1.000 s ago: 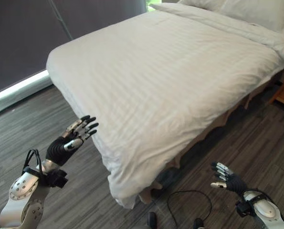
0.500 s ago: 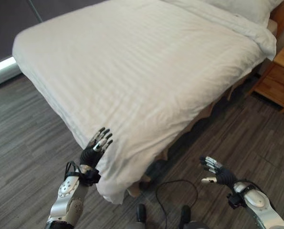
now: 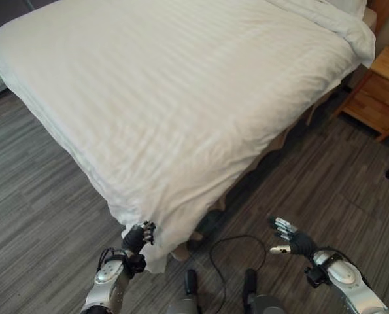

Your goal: Making the bed.

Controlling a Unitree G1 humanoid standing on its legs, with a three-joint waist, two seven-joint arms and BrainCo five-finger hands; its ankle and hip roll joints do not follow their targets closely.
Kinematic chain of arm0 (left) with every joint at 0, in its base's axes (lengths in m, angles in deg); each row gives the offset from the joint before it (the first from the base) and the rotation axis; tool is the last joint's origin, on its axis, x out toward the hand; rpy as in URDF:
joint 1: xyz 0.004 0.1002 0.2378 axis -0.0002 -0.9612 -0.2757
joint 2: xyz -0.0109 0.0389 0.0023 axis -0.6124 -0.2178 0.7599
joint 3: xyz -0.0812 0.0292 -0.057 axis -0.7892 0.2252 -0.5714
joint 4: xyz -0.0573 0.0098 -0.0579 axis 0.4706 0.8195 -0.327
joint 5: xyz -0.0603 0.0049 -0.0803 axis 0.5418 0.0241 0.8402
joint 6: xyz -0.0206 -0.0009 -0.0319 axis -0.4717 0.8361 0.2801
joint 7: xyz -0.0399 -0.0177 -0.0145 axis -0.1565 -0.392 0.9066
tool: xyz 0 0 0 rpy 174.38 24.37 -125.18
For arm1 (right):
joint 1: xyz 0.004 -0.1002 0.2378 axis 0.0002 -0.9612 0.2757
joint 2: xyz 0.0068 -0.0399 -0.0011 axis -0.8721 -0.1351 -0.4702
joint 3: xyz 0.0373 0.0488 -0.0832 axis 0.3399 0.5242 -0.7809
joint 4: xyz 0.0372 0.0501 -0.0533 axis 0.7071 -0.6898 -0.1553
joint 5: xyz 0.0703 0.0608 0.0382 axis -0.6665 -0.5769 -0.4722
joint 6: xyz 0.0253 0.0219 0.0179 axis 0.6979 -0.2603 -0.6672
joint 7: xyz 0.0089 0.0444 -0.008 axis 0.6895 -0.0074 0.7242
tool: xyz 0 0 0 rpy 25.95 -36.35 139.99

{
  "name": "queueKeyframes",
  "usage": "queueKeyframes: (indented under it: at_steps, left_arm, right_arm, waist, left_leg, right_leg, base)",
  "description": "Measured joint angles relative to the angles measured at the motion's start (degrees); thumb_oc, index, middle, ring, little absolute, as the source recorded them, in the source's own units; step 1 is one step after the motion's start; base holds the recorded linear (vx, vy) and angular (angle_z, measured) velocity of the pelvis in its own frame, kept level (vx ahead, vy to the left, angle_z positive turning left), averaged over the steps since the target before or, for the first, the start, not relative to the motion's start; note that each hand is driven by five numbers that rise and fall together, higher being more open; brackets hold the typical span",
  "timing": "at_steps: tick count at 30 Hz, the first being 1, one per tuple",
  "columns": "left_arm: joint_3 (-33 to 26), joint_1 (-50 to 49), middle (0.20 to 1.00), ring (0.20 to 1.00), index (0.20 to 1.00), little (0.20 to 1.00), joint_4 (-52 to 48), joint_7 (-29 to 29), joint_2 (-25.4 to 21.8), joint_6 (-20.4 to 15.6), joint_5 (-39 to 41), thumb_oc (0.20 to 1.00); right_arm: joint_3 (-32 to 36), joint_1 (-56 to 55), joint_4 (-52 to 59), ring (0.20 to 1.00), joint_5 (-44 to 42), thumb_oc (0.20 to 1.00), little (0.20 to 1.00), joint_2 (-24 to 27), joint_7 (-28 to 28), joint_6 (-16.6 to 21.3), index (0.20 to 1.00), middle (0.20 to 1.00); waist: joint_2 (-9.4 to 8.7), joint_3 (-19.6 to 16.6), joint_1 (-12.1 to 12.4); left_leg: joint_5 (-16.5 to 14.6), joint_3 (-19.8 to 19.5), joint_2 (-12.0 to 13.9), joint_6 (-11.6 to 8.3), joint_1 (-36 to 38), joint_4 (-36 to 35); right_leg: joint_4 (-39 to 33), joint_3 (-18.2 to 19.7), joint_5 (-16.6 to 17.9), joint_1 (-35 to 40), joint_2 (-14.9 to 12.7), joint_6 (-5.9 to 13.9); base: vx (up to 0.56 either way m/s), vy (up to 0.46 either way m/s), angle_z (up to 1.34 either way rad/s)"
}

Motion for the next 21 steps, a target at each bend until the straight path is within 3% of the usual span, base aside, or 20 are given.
queueKeyframes:
  at_steps: [4, 8, 12, 17, 21]
  left_arm:
    - [1.10, 1.79, 0.200, 0.200, 0.200, 0.200, -2.30, 0.05, -1.53, -0.06, 0.28, 0.200]
    - [2.67, 3.75, 0.200, 0.200, 0.200, 0.200, -7.66, 0.05, -6.59, -0.53, 0.03, 0.200]
    - [2.80, 7.76, 0.200, 0.200, 0.200, 0.200, -8.49, 0.14, -7.35, -0.85, 1.18, 0.200]
    - [3.25, 14.42, 0.200, 0.200, 0.200, 0.200, -8.81, 0.14, -7.92, -1.74, 5.60, 0.200]
    - [4.97, 19.14, 0.200, 0.200, 0.200, 0.200, -3.86, 1.63, -6.63, -6.10, 7.27, 0.200]
  right_arm:
    - [-1.07, 0.25, -2.62, 1.000, 0.20, 1.000, 1.000, -0.10, -0.07, 0.13, 1.000, 1.000]
    - [-2.35, 2.22, -5.29, 1.000, 1.09, 1.000, 1.000, -0.05, -0.23, 0.01, 1.000, 1.000]
    - [-2.69, 3.39, -5.23, 1.000, 1.13, 1.000, 1.000, 0.21, -0.31, 0.48, 1.000, 1.000]
    - [-2.74, 5.99, -5.81, 1.000, 1.14, 1.000, 1.000, 0.25, -1.30, 0.88, 1.000, 1.000]
    - [-4.85, 7.68, -8.41, 1.000, 1.64, 1.000, 1.000, 0.23, -2.29, 1.26, 1.000, 1.000]
  waist:
    - [-0.75, 0.59, -0.08]
    - [-0.80, 1.02, -0.06]
    - [-1.13, 1.52, -0.12]
    - [-3.02, 3.92, -0.32]
    - [-4.60, 5.21, -0.05]
  left_leg:
    - [0.27, 0.01, -0.06, 0.29, -0.56, 0.11]
    - [0.29, 0.19, -0.24, 0.35, -1.15, 0.27]
    - [0.32, 0.08, -0.16, 0.37, -2.18, 0.27]
    - [1.44, -0.01, 0.17, 0.21, -5.53, 0.28]
    - [1.93, 0.01, 0.61, -0.17, -8.74, 0.29]
  right_leg:
    - [0.00, 0.05, 0.07, -0.54, -0.11, -0.02]
    - [0.02, 0.34, 0.45, -1.33, -0.19, 0.13]
    - [0.02, 0.25, 0.51, -2.32, -0.10, 0.07]
    - [0.02, 0.30, 1.49, -5.65, 0.32, -0.19]
    - [0.02, 0.29, 2.10, -8.80, 0.89, -0.47]
  base:
    - [0.00, 0.009, 0.00]
    - [-0.03, 0.028, -0.04]
    - [-0.06, -0.009, 0.02]
    - [-0.02, -0.005, 0.00]
    - [0.01, 0.020, 0.01]
